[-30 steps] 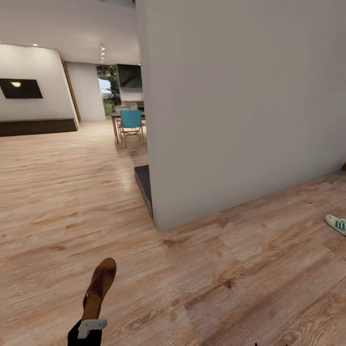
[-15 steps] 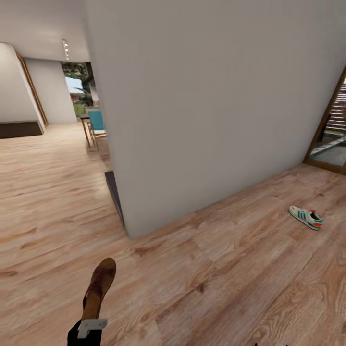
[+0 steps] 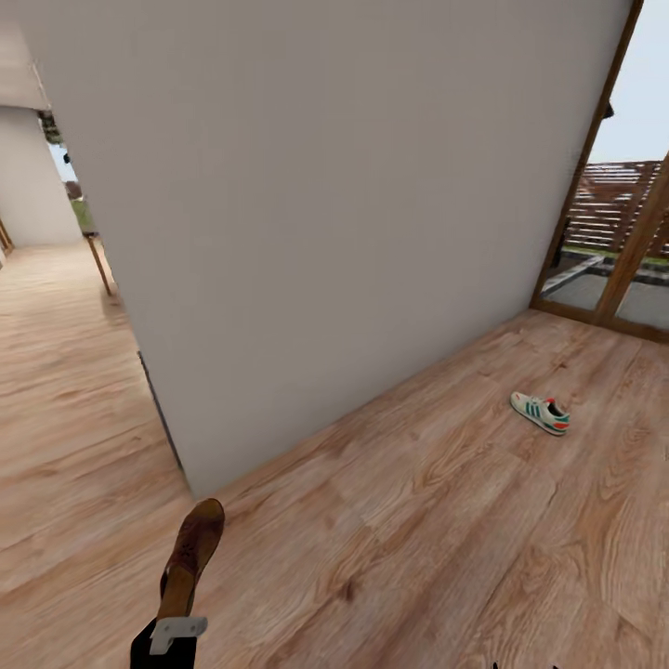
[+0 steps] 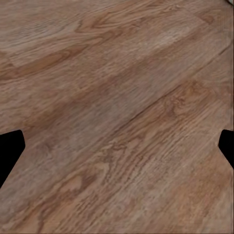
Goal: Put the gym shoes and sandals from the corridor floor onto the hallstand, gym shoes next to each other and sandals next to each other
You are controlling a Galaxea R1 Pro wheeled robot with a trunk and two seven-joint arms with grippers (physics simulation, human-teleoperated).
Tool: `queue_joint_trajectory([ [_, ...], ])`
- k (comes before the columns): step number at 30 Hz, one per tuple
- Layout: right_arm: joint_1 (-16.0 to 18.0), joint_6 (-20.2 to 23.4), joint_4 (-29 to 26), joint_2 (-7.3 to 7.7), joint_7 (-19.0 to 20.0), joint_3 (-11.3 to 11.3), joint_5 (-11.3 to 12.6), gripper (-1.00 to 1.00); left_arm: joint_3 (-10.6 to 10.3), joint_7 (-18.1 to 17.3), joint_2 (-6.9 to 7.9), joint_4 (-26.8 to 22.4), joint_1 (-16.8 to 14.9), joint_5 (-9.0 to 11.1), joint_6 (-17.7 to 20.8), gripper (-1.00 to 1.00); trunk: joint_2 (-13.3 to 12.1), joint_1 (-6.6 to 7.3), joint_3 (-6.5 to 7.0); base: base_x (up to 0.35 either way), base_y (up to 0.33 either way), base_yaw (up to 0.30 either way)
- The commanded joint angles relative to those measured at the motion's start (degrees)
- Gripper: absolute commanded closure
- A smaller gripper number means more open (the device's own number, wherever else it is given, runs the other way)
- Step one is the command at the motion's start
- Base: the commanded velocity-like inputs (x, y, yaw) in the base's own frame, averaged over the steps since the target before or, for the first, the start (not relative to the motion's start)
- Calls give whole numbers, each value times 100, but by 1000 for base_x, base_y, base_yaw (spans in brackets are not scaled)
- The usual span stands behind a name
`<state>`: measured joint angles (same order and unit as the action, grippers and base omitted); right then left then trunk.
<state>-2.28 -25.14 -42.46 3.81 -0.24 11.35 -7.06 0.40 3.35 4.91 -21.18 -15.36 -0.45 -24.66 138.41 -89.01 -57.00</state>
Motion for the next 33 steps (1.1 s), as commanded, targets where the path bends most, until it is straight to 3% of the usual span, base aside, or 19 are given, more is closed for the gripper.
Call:
queue_joint_trajectory([
  [1,0,-8,-3,-3,-2,17,-58,-100,4,16,-1,5,-3,-25,-13,100,1,-2,-4,290,-144,-271],
  [33,0,-8,10,-3,-2,17,-58,-100,4,17,-5,9,-3,-21,-13,100,1,-2,-4,205,-209,-271],
])
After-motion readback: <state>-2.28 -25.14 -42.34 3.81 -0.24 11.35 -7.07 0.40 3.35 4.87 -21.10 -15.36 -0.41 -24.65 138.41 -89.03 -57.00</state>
